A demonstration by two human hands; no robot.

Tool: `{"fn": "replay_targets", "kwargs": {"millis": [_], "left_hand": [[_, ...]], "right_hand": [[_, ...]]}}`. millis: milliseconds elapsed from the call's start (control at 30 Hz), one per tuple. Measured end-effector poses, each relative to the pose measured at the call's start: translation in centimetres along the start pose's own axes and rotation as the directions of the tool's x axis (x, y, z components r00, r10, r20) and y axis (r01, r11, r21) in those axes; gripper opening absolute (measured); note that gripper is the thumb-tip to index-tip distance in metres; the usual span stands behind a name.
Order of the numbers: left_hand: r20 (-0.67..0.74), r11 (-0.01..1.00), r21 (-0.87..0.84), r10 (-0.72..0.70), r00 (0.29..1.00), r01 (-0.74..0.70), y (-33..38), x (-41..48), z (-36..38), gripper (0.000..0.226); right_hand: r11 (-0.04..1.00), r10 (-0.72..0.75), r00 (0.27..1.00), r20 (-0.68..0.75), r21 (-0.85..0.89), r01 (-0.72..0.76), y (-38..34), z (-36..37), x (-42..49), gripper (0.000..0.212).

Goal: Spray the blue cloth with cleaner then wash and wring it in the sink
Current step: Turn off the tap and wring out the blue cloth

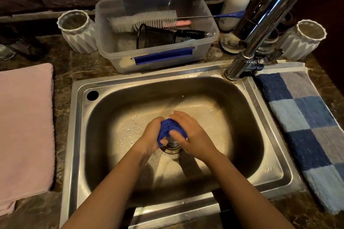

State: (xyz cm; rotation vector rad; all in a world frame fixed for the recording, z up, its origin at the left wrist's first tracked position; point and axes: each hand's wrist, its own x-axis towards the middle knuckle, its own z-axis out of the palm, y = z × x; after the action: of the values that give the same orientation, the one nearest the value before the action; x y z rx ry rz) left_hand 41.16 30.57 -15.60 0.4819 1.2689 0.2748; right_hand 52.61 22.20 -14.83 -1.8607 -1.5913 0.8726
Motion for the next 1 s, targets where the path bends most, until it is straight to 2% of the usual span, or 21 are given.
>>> {"fn": "replay_targets", "kwargs": {"millis": [67, 200, 267, 367, 467, 533, 600, 733, 900, 1000], "left_hand": [[0.083, 0.991, -0.108, -0.07, 0.994, 0.079, 0.2, -0.2, 0.2, 0.023], [0.2, 0.969, -0.151, -0.163, 0.966, 0.195, 0.7, -1.0, 0.4, 0.03], [0.21, 0.964, -0.165, -0.171, 0.963, 0.208, 0.8, -1.5, 0.6, 0.036], [0.073, 0.98, -0.177, -0.081, 0.994, 0.093, 0.1, -1.4, 1.4, 0.047], [-0.111, 0.982, -0.106, 0.146, 0.983, -0.158, -0.7, -1.0, 2.5, 0.046], [-0.232, 0.954, -0.003, 0.29, 0.928, -0.299, -0.6, -0.9, 3.1, 0.043], [-0.297, 0.917, 0.072, 0.394, 0.87, -0.391, -0.4, -1.0, 3.7, 0.044], [-0.29, 0.838, 0.267, 0.541, 0.79, -0.476, -0.5, -1.1, 3.9, 0.044], [-0.163, 0.792, 0.307, 0.59, 0.791, -0.528, -0.1, -1.3, 3.0, 0.043], [-0.086, 0.785, 0.31, 0.585, 0.807, -0.536, 0.1, -1.4, 2.6, 0.042]], "right_hand": [[0.983, -0.069, 0.996, 0.056, -0.167, 0.078, 0.3, 0.8, 0.0, 0.064], [0.988, -0.073, 0.997, -0.003, -0.139, 0.072, -0.2, 0.9, 0.7, 0.069], [0.978, -0.036, 0.999, -0.036, -0.205, 0.028, -1.0, 0.6, 1.5, 0.069], [0.92, 0.033, 0.996, -0.079, -0.386, -0.061, -2.3, 0.3, 2.4, 0.077], [0.906, 0.043, 0.986, -0.16, -0.41, -0.106, -2.6, 0.5, 2.7, 0.08], [0.916, 0.104, 0.973, -0.204, -0.361, -0.174, -2.5, 0.5, 2.9, 0.067], [0.927, 0.227, 0.95, -0.214, -0.252, -0.278, -2.5, 0.4, 3.1, 0.054], [0.895, 0.445, 0.882, -0.156, 0.079, -0.438, -2.6, 0.7, 3.1, 0.052], [0.744, 0.611, 0.79, -0.053, 0.379, -0.55, -2.7, 1.4, 3.0, 0.046], [0.662, 0.658, 0.753, -0.003, 0.478, -0.577, -2.9, 1.7, 2.9, 0.043]]}}
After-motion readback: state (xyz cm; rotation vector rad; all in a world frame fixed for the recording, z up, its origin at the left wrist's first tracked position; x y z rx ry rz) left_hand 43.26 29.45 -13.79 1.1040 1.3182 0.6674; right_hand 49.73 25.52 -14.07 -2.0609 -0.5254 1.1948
